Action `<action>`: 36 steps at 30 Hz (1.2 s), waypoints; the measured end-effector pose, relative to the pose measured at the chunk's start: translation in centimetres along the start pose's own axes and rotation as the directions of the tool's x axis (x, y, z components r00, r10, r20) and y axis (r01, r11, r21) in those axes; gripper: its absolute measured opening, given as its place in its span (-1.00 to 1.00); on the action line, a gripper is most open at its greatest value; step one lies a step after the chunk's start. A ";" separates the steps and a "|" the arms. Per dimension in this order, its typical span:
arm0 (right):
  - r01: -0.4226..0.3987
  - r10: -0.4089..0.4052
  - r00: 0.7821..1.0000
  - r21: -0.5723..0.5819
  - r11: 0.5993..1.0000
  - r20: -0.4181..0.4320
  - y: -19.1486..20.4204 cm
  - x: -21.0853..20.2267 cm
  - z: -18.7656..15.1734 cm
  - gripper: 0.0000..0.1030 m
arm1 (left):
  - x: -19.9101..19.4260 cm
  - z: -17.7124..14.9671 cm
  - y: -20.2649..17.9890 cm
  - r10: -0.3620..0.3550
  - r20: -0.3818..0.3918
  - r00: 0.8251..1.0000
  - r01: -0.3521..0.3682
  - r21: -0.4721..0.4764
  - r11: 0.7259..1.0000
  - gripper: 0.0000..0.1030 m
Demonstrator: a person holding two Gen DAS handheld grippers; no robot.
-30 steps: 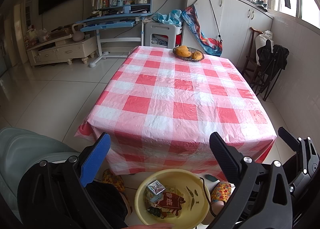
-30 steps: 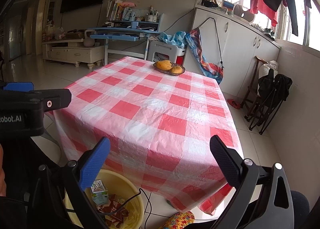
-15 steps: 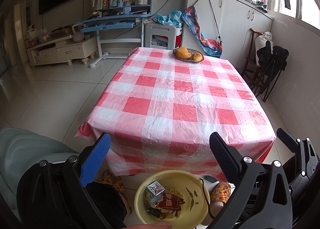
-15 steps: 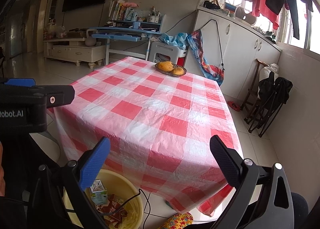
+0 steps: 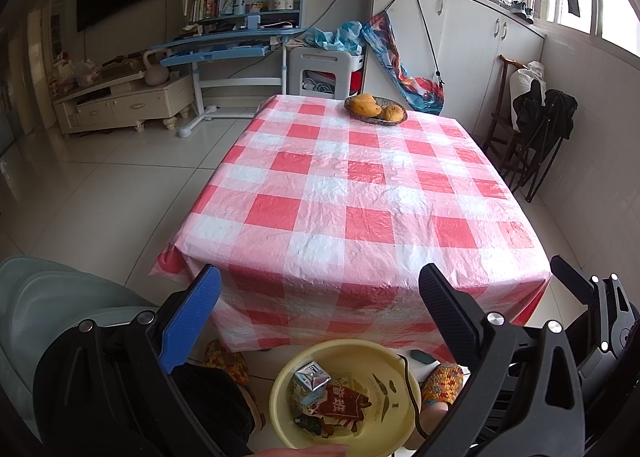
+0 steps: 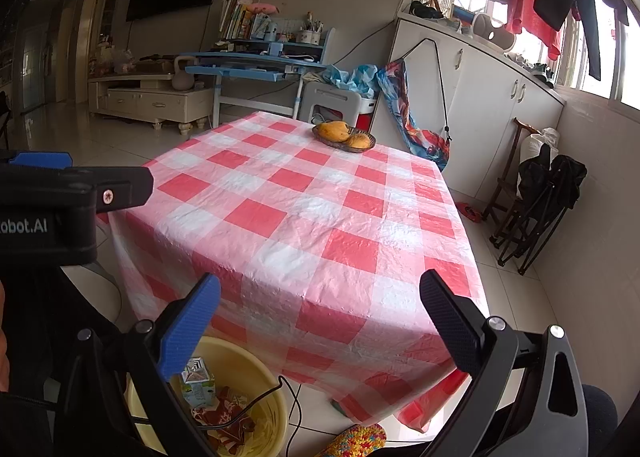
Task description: Collect trash
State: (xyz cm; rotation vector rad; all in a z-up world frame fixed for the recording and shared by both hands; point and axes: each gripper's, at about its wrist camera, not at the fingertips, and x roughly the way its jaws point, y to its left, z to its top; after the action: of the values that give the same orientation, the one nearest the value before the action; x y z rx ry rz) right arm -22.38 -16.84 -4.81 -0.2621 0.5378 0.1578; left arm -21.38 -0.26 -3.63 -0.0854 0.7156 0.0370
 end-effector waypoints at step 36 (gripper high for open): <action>0.020 -0.020 1.000 -0.026 0.999 0.008 -0.7 -0.1 -0.3 0.85 | -0.3 0.5 0.9 -0.013 0.021 1.000 0.013 -0.024 1.000 0.86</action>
State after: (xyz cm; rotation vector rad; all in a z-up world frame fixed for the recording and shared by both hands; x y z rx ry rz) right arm -22.47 -17.59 -4.90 -0.2921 0.5253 0.1465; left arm -21.30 0.69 -3.12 -0.1122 0.6933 0.0342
